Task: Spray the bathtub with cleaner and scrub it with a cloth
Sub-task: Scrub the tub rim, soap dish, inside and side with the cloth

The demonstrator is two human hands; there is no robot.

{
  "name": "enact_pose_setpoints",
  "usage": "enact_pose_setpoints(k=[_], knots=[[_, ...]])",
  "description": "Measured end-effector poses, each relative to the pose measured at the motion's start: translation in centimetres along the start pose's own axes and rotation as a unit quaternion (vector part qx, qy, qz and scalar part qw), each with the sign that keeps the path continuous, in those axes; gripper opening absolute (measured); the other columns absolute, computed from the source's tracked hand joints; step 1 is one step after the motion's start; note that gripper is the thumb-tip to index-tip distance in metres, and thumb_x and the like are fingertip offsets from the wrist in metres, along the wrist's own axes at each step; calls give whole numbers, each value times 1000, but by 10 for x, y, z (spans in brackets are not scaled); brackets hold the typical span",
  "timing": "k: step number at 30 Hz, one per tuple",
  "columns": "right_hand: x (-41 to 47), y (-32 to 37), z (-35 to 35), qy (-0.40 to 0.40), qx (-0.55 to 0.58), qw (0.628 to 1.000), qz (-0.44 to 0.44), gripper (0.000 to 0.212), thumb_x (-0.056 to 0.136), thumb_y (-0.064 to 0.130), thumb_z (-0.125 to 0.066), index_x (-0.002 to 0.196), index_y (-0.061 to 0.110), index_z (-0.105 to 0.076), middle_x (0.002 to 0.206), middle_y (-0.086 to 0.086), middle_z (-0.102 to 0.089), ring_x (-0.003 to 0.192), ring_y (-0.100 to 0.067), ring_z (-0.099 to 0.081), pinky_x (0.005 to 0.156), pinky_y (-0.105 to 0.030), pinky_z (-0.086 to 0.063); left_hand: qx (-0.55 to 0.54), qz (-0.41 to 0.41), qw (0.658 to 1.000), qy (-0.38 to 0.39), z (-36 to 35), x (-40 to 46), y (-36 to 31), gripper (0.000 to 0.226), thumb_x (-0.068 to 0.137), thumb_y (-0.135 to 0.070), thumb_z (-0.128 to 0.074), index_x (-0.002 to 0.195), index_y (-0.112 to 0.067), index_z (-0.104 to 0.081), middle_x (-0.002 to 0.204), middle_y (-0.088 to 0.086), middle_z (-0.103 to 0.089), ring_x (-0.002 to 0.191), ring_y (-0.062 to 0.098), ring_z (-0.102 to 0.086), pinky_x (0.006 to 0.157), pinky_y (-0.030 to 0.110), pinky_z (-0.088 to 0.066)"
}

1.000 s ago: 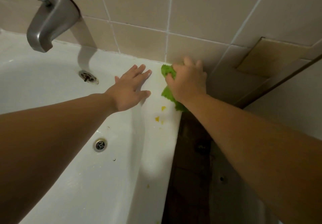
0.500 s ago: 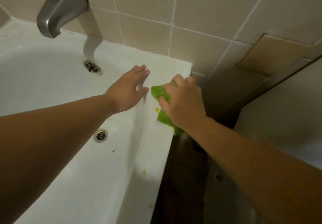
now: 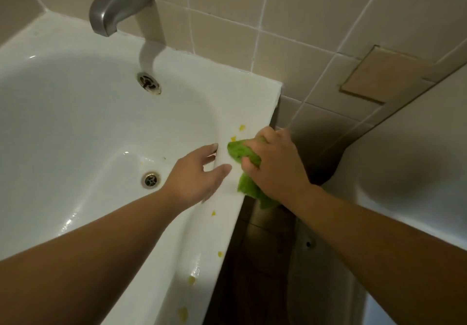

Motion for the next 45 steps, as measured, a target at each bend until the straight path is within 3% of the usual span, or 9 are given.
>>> enact_pose_setpoints(k=[6,10,18,21,27,32,36,40,45], knots=[[74,-23,-4,-13,-30,994,-99,36,96,43,-48,101,15,-70,103,-7,-56,98,-32,-48,80,-44,-46,2,24,999,-39,-19,-5,-7,58,84,-64,-63,133,-34,-63,121,-19,-69,113,6,-64,99,32,-50],[25,-2,2,-16,-1,1000,-9,33,92,38,-45,85,13,-67,88,-6,-55,81,-26,-46,72,-39,-40,48,38,998,-25,-15,-1,-11,57,75,-74,-55,111,-31,-68,102,-12,-72,98,12,-67,90,38,-54],[62,-13,-1,-32,-21,998,-47,33,92,38,-49,91,12,-69,92,-7,-56,84,-28,-45,70,-39,-42,2,52,998,47,-3,9,-3,64,70,-71,-75,92,-11,-71,70,3,-69,67,16,-62,81,42,-57],[28,-10,-3,18,-28,998,57,31,92,37,-45,84,15,-66,84,-5,-57,78,-28,-49,72,-39,-39,-14,56,995,87,1,6,-1,72,63,-71,-79,99,-10,-72,81,12,-76,70,25,-68,83,45,-58],[89,-29,-4,15,-31,997,-66,36,95,44,-48,100,15,-69,104,-6,-56,98,-35,-49,83,-44,-46,-57,49,988,136,3,-1,3,44,73,-51,-88,104,-23,-77,94,15,-76,72,25,-67,79,40,-57],[23,-9,-1,39,-15,997,62,35,93,41,-43,94,15,-67,90,-3,-55,82,-25,-45,73,-41,-45,-88,52,983,155,5,-2,3,45,76,-46,-89,110,-21,-77,106,17,-76,88,37,-72,86,41,-57],[70,-29,0,-30,-6,1000,-8,35,92,39,-49,90,10,-70,89,-8,-56,82,-28,-46,71,-39,-42,-114,51,979,159,5,-6,0,35,81,-37,-87,114,-29,-77,108,12,-77,84,34,-67,79,37,-56],[40,-1,-4,8,-9,999,41,32,93,39,-48,93,15,-69,91,-3,-56,84,-24,-46,69,-37,-41,-126,59,977,160,5,-4,3,37,79,-38,-89,111,-24,-78,110,13,-77,105,47,-68,99,54,-54],[73,-31,-1,38,-1,998,40,43,91,46,-42,100,14,-71,98,-6,-59,93,-35,-52,81,-45,-45,-128,65,974,173,6,-8,4,34,82,-33,-86,115,-27,-77,110,2,-78,93,27,-63,96,46,-55]])
Point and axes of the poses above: each hand's wrist, its own x-axis towards the middle knuckle, its own z-axis out of the back of the hand, y = z × x, the point moved 2 cm from there along x, towards the middle knuckle
